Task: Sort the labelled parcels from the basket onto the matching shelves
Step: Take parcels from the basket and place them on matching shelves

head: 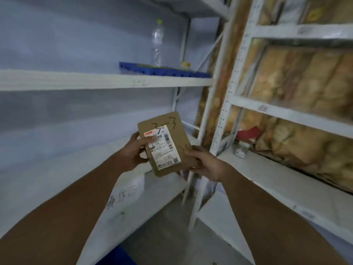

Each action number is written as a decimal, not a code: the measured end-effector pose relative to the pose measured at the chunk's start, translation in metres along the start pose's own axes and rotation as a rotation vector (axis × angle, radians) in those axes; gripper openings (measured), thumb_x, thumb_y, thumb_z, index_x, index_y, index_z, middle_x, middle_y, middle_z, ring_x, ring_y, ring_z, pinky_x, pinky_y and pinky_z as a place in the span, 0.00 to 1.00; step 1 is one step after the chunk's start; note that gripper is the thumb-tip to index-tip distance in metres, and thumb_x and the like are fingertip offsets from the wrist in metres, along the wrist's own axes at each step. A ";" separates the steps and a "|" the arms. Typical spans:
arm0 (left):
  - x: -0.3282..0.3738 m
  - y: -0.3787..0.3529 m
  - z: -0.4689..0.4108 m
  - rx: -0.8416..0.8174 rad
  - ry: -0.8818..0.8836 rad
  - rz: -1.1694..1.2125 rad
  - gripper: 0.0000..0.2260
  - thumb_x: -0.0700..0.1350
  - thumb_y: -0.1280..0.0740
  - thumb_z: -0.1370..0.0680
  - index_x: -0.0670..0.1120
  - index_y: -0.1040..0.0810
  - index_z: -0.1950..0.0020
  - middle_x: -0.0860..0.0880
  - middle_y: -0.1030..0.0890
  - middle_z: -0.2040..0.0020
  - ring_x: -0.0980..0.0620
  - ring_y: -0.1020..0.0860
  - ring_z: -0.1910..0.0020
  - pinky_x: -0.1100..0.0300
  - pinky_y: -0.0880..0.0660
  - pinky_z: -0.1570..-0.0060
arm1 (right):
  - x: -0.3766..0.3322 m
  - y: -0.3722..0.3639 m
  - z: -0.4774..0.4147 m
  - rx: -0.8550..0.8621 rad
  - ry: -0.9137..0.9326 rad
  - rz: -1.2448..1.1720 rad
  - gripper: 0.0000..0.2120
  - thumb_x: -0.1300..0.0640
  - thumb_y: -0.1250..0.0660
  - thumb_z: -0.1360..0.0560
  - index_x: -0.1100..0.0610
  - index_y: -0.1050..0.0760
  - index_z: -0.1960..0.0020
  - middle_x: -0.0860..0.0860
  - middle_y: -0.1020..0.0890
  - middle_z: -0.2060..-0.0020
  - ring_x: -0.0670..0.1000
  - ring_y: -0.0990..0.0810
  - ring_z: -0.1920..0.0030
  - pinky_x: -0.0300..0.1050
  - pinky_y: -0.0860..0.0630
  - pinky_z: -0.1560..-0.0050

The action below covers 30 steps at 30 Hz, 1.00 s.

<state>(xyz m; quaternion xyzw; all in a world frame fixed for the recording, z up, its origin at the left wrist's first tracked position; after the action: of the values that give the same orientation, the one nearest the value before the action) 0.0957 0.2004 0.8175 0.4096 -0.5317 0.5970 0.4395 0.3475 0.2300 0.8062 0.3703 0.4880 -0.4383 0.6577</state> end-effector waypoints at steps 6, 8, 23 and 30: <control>0.029 -0.197 0.036 -0.312 -0.089 -0.057 0.27 0.39 0.24 0.26 0.57 0.29 0.32 0.50 0.13 0.45 0.47 0.15 0.45 0.37 0.22 0.41 | -0.042 0.131 0.129 0.321 0.155 -0.204 0.27 0.49 0.23 0.26 0.51 0.25 0.30 0.50 0.16 0.45 0.52 0.18 0.43 0.49 0.22 0.38; 0.036 -0.252 0.053 -0.409 -0.131 -0.101 0.25 0.39 0.25 0.25 0.55 0.27 0.31 0.49 0.13 0.45 0.48 0.15 0.46 0.41 0.18 0.47 | -0.046 0.168 0.180 0.391 0.169 -0.193 0.24 0.48 0.24 0.26 0.49 0.23 0.32 0.50 0.16 0.41 0.52 0.20 0.38 0.52 0.24 0.35; -0.014 -0.554 0.230 -0.921 -0.115 -0.274 0.30 0.42 0.23 0.28 0.57 0.26 0.28 0.49 0.15 0.41 0.46 0.15 0.43 0.43 0.20 0.42 | -0.003 0.343 0.520 0.676 0.234 -0.046 0.40 0.52 0.16 0.36 0.42 0.30 0.29 0.52 0.16 0.40 0.58 0.19 0.37 0.63 0.18 0.42; -0.027 -0.607 0.272 -0.951 -0.115 -0.209 0.28 0.39 0.23 0.27 0.58 0.24 0.31 0.48 0.15 0.41 0.44 0.16 0.43 0.40 0.22 0.38 | 0.008 0.375 0.577 0.713 0.271 -0.040 0.40 0.50 0.17 0.37 0.43 0.29 0.29 0.50 0.14 0.41 0.57 0.17 0.38 0.63 0.18 0.41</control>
<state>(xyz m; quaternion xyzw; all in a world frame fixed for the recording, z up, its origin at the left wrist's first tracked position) 0.6916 -0.0436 0.9853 0.2470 -0.7248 0.2170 0.6054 0.8831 -0.1717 0.9648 0.6208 0.3945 -0.5405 0.4084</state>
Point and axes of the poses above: each hand's wrist, its own z-axis away from the middle knuckle, its own y-axis out of the back of the hand, x = y × z, the point moved 6 cm from there along -z, towards the middle knuckle
